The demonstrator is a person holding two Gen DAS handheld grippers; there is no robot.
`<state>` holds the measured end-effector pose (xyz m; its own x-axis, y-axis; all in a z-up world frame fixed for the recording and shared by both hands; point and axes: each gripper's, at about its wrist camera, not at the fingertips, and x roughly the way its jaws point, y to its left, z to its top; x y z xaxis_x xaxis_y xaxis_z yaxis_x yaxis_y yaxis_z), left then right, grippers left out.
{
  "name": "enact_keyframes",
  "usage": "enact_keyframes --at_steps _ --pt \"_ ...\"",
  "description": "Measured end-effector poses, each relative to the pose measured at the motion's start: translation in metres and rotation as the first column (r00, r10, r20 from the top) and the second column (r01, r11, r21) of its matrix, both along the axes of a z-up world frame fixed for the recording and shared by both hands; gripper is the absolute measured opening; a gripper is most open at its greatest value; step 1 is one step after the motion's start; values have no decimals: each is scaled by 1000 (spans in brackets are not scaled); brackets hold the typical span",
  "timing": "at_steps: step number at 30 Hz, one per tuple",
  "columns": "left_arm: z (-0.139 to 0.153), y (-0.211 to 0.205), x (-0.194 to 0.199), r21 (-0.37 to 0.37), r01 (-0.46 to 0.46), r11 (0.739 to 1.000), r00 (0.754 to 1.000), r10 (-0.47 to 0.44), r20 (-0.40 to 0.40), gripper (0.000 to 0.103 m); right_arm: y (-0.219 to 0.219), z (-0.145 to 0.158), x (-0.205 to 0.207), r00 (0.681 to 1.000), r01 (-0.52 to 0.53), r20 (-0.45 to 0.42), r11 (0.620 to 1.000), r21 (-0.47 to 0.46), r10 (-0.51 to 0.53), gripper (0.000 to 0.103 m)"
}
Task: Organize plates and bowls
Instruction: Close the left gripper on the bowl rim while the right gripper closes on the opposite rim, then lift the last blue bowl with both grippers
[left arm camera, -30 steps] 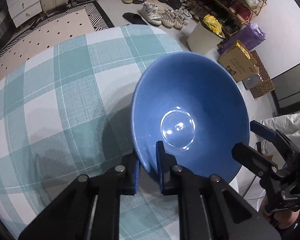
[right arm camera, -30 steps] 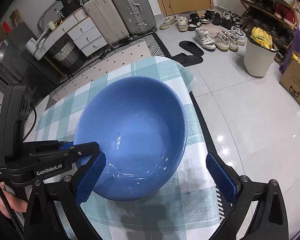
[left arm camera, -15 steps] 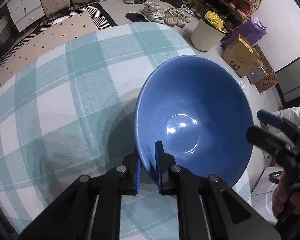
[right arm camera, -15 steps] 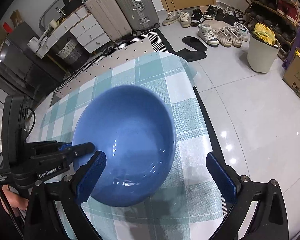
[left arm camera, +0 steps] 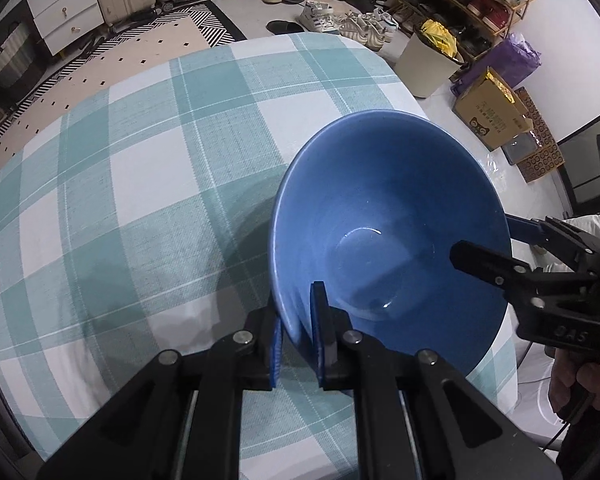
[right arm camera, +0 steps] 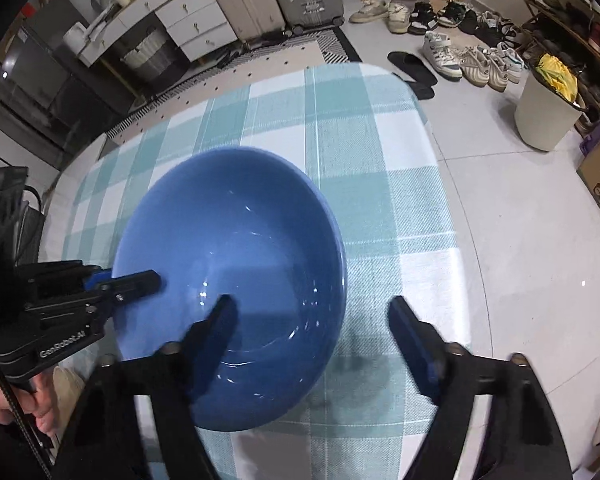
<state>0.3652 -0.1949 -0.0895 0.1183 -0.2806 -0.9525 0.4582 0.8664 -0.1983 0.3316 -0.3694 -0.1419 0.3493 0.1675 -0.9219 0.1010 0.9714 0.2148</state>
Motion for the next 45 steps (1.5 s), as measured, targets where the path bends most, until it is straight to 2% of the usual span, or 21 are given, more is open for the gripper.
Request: enact_keyframes --at_steps 2,4,8,13,15,18,21,25,34,45 --pt "1 3 -2 6 2 1000 1000 -2 11 10 3 -4 -1 1000 -3 -6 1000 -13 3 69" --pt "1 4 -5 11 8 1000 1000 -8 17 10 7 -8 -2 1000 -19 -20 1000 -11 19 56" --pt "2 7 -7 7 8 1000 1000 -8 13 10 12 -10 -4 999 -50 -16 998 -36 49 51" --pt "1 10 -9 9 7 1000 1000 -7 12 10 13 -10 -4 998 -51 -29 999 -10 51 34" --pt "2 11 -9 6 5 1000 1000 -5 11 10 13 -8 -4 998 -50 -28 999 -3 50 32" --pt "2 11 -10 2 4 1000 1000 -4 12 10 11 -7 -5 999 -30 -39 999 20 30 24" --pt "2 11 -11 -2 5 1000 1000 -5 10 10 10 -5 -5 999 -24 -33 1000 15 25 21" --pt "2 10 -11 11 4 1000 1000 -4 8 10 12 -4 -6 999 -29 -34 1000 -3 29 12" --pt "-3 13 -11 22 -19 1000 1000 20 -21 10 16 1 -8 999 -50 -17 999 -9 50 10" --pt "7 20 -16 5 -38 999 998 39 -40 11 18 19 -8 999 -36 12 999 -8 36 9"
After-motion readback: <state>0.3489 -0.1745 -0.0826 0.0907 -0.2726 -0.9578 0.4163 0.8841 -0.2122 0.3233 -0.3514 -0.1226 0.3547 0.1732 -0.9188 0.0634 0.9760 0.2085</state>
